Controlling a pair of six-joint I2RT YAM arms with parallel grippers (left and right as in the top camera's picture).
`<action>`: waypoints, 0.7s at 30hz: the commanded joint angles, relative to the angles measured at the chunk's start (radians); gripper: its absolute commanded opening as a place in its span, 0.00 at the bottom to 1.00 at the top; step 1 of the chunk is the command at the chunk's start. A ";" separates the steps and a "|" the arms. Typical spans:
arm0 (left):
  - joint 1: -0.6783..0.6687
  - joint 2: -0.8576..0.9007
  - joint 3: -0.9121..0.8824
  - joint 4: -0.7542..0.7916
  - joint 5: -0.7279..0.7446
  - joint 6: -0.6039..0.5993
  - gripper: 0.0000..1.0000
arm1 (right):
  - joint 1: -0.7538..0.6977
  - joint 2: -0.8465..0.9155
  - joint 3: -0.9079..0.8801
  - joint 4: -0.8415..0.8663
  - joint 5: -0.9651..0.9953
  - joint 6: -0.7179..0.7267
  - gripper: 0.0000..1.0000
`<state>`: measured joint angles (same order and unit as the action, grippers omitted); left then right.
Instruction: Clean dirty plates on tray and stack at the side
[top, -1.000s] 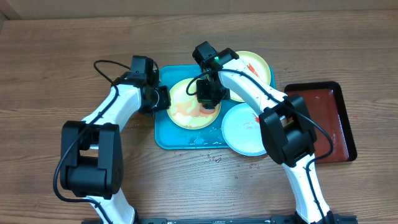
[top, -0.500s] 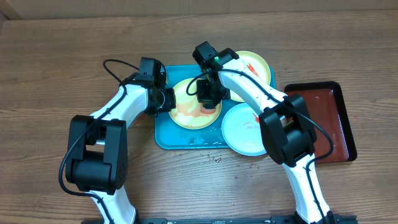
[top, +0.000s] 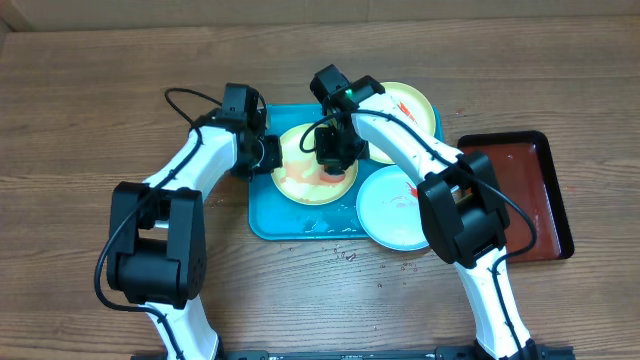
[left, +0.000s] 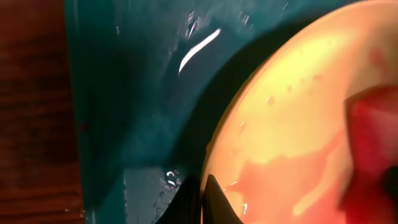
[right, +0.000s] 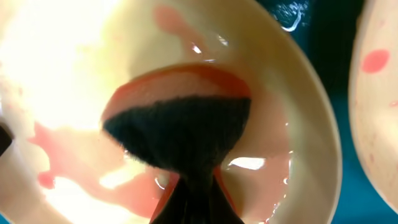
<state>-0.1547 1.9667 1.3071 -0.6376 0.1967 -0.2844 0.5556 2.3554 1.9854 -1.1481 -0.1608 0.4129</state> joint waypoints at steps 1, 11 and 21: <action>0.012 -0.024 0.103 -0.022 -0.014 0.021 0.04 | -0.020 -0.119 0.068 -0.016 -0.024 -0.024 0.04; 0.010 -0.052 0.303 -0.257 -0.186 0.109 0.04 | -0.169 -0.417 0.073 -0.072 -0.012 -0.024 0.04; -0.044 -0.079 0.414 -0.425 -0.590 0.112 0.04 | -0.323 -0.447 0.068 -0.161 0.004 -0.048 0.04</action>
<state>-0.1562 1.9438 1.6840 -1.0485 -0.1635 -0.1978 0.2462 1.9015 2.0502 -1.3060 -0.1646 0.3882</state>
